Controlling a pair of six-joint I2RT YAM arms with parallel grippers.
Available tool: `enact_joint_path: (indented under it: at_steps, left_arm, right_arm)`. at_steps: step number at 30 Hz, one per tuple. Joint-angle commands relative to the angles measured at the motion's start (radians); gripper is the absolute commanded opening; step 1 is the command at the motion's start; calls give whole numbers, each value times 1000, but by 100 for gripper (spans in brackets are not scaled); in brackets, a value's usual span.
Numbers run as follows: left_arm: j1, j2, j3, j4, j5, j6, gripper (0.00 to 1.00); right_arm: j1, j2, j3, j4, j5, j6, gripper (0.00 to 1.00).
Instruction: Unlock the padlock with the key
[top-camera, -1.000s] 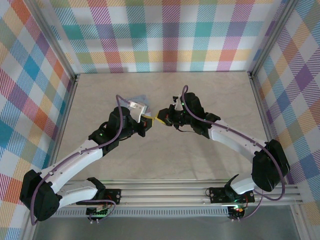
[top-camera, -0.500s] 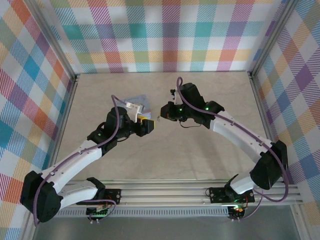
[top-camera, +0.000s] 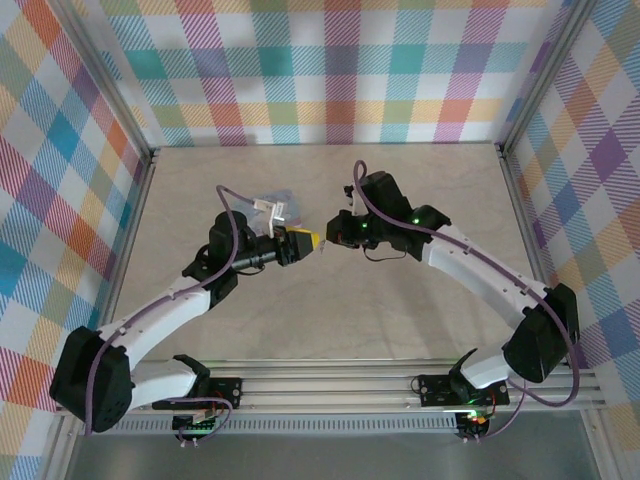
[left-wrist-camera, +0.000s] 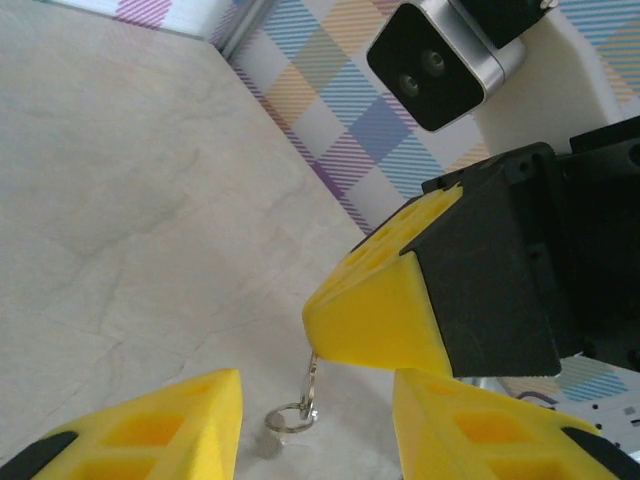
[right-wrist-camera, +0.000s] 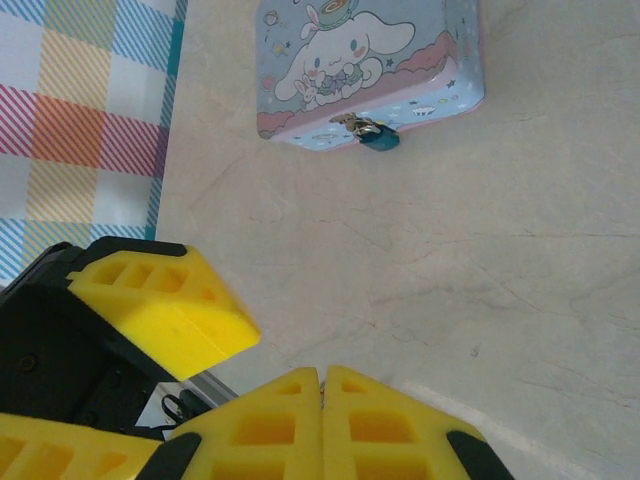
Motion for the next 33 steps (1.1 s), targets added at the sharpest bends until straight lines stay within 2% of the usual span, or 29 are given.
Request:
enact_joint_path:
  at_steps: [1,20,24,26,28,32,33]
  left_arm:
    - [9,28,9,99,69,-61,42]
    - [7,127,31,156,124,-116,33]
    - [7,130,31,152,128,-114,23]
    - [7,129,30,149,129,-111,14]
    - [7,127,28,145,123,-109,0]
    - [9,108,23,107,94,-87,0]
    - [11,97,22,85,80,-73,0]
  right_arm:
    - [5,-36,-12,12,14,3,0]
    - [5,-52,-35,60,0,29,0]
    - [5,-50,-36,65,-1,35,0]
    - [5,-48,-35,69,-1,38,0]
    - [5,-46,-35,75,-4,43,0]
    - [4,-43,-31,86,-4,48,2]
    - [4,-42,-29,84,1,47,12]
